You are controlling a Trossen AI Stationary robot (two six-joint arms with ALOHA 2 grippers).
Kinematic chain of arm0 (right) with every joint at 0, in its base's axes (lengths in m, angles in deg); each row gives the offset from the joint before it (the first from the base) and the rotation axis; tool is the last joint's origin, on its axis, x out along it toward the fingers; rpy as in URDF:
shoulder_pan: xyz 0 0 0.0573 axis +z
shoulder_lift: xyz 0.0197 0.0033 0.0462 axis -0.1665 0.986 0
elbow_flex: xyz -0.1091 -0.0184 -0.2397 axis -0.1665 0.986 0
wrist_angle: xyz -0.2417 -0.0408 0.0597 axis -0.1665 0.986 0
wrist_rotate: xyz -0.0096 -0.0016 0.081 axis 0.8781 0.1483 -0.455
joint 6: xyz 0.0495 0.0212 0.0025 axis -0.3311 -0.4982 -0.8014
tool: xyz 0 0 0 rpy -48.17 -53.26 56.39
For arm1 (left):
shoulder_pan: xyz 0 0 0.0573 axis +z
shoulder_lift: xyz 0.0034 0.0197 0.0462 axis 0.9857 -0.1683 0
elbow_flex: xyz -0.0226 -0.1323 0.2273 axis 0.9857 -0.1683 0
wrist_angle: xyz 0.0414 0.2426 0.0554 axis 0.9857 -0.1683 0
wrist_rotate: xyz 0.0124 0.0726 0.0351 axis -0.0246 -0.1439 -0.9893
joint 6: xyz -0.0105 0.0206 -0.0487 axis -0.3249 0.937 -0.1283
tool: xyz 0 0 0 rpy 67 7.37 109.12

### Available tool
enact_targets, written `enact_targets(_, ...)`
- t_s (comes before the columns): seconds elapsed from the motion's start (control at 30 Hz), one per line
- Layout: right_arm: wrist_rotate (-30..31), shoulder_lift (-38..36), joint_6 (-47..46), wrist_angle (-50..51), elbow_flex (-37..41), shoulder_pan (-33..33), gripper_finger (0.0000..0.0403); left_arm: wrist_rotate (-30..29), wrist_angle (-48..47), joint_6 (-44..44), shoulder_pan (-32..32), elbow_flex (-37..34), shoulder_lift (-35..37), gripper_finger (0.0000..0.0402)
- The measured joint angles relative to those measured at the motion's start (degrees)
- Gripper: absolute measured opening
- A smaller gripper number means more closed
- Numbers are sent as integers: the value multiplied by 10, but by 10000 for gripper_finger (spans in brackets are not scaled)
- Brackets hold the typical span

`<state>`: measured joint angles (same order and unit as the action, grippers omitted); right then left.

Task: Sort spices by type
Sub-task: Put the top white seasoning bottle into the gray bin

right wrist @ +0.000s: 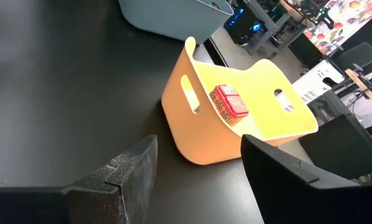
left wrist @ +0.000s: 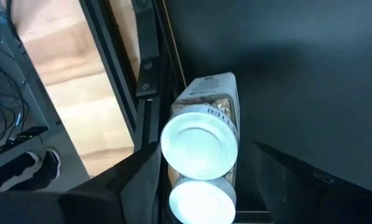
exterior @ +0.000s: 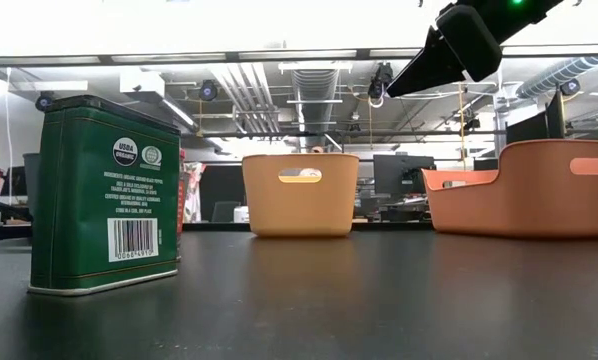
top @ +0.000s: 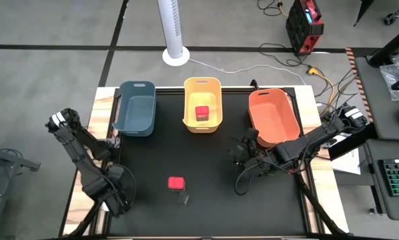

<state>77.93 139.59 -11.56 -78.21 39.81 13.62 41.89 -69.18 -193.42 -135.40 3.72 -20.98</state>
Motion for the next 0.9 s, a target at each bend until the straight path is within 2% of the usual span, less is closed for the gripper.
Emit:
enact_targets(0.43, 0, 0, -2, -1, 0, 0, 224, 8, 25, 6, 0, -34, 1, 234)
enact_targets(0.7, 0, 0, -5, -2, 0, 0, 224, 7, 115, 25, 0, -70, 2, 231)
enact_targets(0.9, 0, 0, -6, -2, 0, 0, 224, 7, 120, 30, 1, -71, 2, 231)
